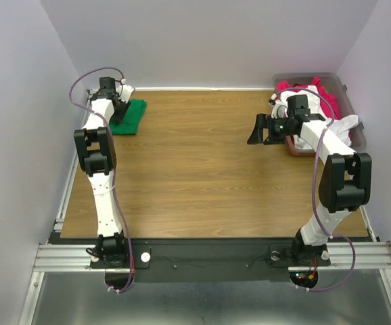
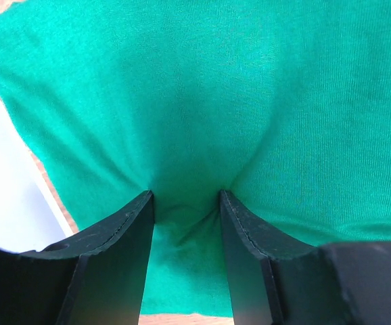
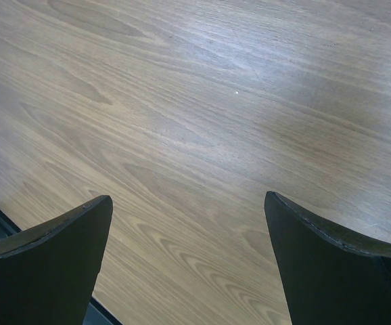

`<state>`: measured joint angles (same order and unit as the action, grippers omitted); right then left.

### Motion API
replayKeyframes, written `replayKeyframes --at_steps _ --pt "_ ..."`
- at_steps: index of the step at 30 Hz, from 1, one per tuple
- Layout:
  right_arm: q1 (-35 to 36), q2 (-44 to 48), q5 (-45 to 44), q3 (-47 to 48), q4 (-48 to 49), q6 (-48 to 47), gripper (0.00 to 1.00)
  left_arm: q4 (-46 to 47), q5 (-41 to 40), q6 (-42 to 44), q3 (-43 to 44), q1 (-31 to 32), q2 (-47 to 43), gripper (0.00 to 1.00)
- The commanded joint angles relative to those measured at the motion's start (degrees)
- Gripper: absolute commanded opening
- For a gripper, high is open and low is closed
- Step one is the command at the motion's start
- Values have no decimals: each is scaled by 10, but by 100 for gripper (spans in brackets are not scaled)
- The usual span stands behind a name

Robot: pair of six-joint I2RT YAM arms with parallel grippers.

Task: Fold and stack the t-shirts
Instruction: Neatly place the folded tshirt to the corner

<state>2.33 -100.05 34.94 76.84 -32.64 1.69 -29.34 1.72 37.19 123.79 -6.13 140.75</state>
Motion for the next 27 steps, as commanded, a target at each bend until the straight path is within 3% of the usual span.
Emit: replayKeyframes --at_steps 1,12,18,27 --pt "-3 8 6 29 -4 -6 100 -25 -33 10 22 -10 25 54" --pt "-3 28 -28 37 -24 -12 100 -46 -20 -62 25 -43 42 50" --pt "-2 13 -20 51 -30 -13 100 -41 -3 -52 10 -47 35 50" --pt "-3 12 -14 56 -31 -12 100 -27 30 -17 4 -47 -43 65"
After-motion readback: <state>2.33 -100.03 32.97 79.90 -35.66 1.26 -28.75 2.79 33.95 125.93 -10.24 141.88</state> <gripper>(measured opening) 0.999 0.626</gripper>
